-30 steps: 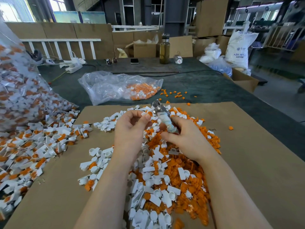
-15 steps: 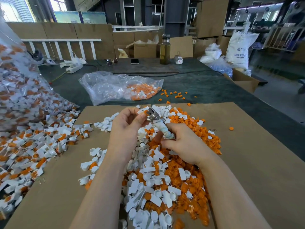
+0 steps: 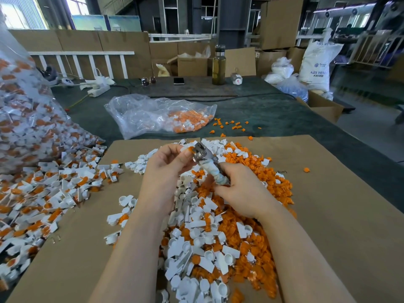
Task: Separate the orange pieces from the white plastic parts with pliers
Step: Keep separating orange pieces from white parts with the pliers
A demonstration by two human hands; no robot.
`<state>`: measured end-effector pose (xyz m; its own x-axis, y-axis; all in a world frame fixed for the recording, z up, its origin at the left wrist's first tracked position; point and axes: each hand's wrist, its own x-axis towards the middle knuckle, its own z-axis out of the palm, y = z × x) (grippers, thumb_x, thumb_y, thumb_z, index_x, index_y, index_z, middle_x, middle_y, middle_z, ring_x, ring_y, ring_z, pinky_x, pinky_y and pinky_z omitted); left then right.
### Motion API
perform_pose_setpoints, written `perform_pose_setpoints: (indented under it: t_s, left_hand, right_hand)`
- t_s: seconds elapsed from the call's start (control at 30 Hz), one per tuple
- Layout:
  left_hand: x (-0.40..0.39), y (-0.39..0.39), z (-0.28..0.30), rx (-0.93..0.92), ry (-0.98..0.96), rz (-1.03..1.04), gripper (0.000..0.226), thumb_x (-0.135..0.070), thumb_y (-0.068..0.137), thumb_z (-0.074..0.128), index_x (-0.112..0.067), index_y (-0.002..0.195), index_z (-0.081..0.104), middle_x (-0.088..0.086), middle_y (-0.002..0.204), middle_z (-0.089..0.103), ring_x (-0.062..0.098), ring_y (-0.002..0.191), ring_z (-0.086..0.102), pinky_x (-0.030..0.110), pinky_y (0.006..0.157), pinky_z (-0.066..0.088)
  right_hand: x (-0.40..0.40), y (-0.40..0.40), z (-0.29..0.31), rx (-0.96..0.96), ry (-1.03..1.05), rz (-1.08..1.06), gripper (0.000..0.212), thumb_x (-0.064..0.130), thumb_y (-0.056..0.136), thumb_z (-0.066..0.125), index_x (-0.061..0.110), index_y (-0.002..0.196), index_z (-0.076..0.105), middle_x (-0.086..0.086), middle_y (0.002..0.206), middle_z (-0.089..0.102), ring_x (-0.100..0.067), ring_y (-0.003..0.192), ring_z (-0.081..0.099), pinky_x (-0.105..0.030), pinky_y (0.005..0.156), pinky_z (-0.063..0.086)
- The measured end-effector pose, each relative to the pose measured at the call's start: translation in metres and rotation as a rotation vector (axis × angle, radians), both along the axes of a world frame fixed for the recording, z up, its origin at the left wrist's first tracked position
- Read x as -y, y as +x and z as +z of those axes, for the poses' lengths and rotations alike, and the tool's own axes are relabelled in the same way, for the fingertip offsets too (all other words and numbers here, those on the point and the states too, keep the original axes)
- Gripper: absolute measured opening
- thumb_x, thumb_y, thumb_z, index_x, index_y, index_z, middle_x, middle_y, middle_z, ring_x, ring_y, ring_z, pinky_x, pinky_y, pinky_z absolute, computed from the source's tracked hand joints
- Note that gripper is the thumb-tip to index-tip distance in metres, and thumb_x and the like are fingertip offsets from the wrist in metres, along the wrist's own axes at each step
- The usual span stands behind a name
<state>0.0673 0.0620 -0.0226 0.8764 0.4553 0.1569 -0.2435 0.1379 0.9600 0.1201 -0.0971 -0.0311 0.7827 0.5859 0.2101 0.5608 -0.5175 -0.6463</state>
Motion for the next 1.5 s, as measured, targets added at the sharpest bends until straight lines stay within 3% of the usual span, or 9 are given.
perform_pose_setpoints:
  t_s: [0.2, 0.37, 0.73, 0.83, 0.93, 1.07, 1.27, 1.37, 1.5]
  left_hand:
    - [-0.031, -0.007, 0.003, -0.131, -0.654, 0.235, 0.014, -0.009, 0.095, 0.062, -0.003, 0.107, 0.066, 0.008, 0.091, 0.078, 0.015, 0.083, 0.076, 0.020, 0.063, 0.059]
    - [-0.064, -0.015, 0.000, 0.067, -1.042, 0.403, 0.021, -0.006, 0.101, 0.049, -0.003, 0.121, 0.058, 0.008, 0.084, 0.078, 0.013, 0.079, 0.076, 0.023, 0.073, 0.061]
    - [-0.079, -0.024, -0.005, 0.384, -1.360, 0.580, 0.035, -0.001, 0.102, 0.043, -0.002, 0.136, 0.051, 0.014, 0.097, 0.073, 0.018, 0.087, 0.073, 0.029, 0.084, 0.060]
    - [-0.079, -0.024, -0.007, 0.409, -1.338, 0.554, 0.040, -0.002, 0.100, 0.048, -0.005, 0.140, 0.049, 0.016, 0.102, 0.072, 0.017, 0.090, 0.075, 0.030, 0.076, 0.061]
    - [-0.076, -0.021, -0.006, 0.199, -1.099, 0.507, 0.030, -0.008, 0.096, 0.060, -0.009, 0.126, 0.061, 0.006, 0.098, 0.077, 0.007, 0.080, 0.075, 0.023, 0.069, 0.059]
    - [-0.060, -0.012, -0.002, -0.233, -0.342, 0.376, 0.013, -0.021, 0.092, 0.068, -0.024, 0.105, 0.070, -0.009, 0.090, 0.077, 0.003, 0.081, 0.070, 0.022, 0.070, 0.054]
    - [-0.021, 0.004, -0.016, -0.488, 0.652, 0.194, 0.009, -0.032, 0.094, 0.066, -0.031, 0.102, 0.069, -0.021, 0.092, 0.063, 0.003, 0.090, 0.060, 0.022, 0.070, 0.044]
    - [-0.017, 0.010, -0.020, -0.648, 0.934, 0.215, 0.028, -0.043, 0.091, 0.067, -0.024, 0.112, 0.070, -0.005, 0.110, 0.068, 0.018, 0.103, 0.062, 0.035, 0.089, 0.052]
    - [-0.014, 0.010, -0.020, -0.672, 0.989, 0.208, 0.023, -0.042, 0.089, 0.069, -0.027, 0.106, 0.072, -0.002, 0.108, 0.070, 0.020, 0.103, 0.063, 0.041, 0.091, 0.054]
  right_hand:
    - [0.000, 0.006, -0.009, 0.178, -0.064, -0.183, 0.009, 0.032, 0.086, 0.059, 0.024, 0.087, 0.056, 0.008, 0.073, 0.058, -0.010, 0.064, 0.053, -0.032, 0.052, 0.046]
    - [0.004, 0.012, -0.012, 0.231, -0.126, -0.382, 0.024, 0.034, 0.087, 0.058, 0.031, 0.070, 0.041, 0.012, 0.067, 0.051, -0.007, 0.060, 0.050, -0.025, 0.045, 0.036]
    - [0.008, 0.016, -0.014, 0.200, -0.267, -0.537, 0.021, 0.032, 0.084, 0.058, 0.027, 0.072, 0.041, 0.007, 0.066, 0.051, -0.011, 0.058, 0.049, -0.023, 0.044, 0.034]
    - [0.006, 0.015, -0.016, 0.226, -0.317, -0.537, 0.025, 0.033, 0.083, 0.059, 0.027, 0.071, 0.038, 0.008, 0.065, 0.049, -0.009, 0.054, 0.045, -0.021, 0.043, 0.030]
    - [0.005, 0.015, -0.017, 0.232, -0.348, -0.535, 0.020, 0.035, 0.083, 0.061, 0.028, 0.078, 0.043, 0.009, 0.065, 0.047, -0.007, 0.054, 0.043, -0.021, 0.042, 0.028]
    - [0.003, 0.015, -0.020, 0.233, -0.378, -0.512, 0.019, 0.034, 0.081, 0.063, 0.028, 0.081, 0.044, 0.011, 0.068, 0.045, -0.006, 0.056, 0.041, -0.022, 0.043, 0.027]
    - [0.001, 0.015, -0.024, 0.210, -0.420, -0.479, 0.022, 0.035, 0.079, 0.064, 0.027, 0.085, 0.045, 0.011, 0.070, 0.042, -0.007, 0.056, 0.038, -0.023, 0.043, 0.026]
    - [0.001, 0.015, -0.023, 0.199, -0.421, -0.481, 0.022, 0.034, 0.080, 0.064, 0.028, 0.085, 0.044, 0.011, 0.070, 0.042, -0.006, 0.056, 0.038, -0.023, 0.043, 0.026]
    - [0.000, 0.015, -0.023, 0.189, -0.430, -0.462, 0.024, 0.035, 0.081, 0.065, 0.028, 0.086, 0.044, 0.012, 0.071, 0.040, -0.005, 0.057, 0.037, -0.024, 0.044, 0.027]
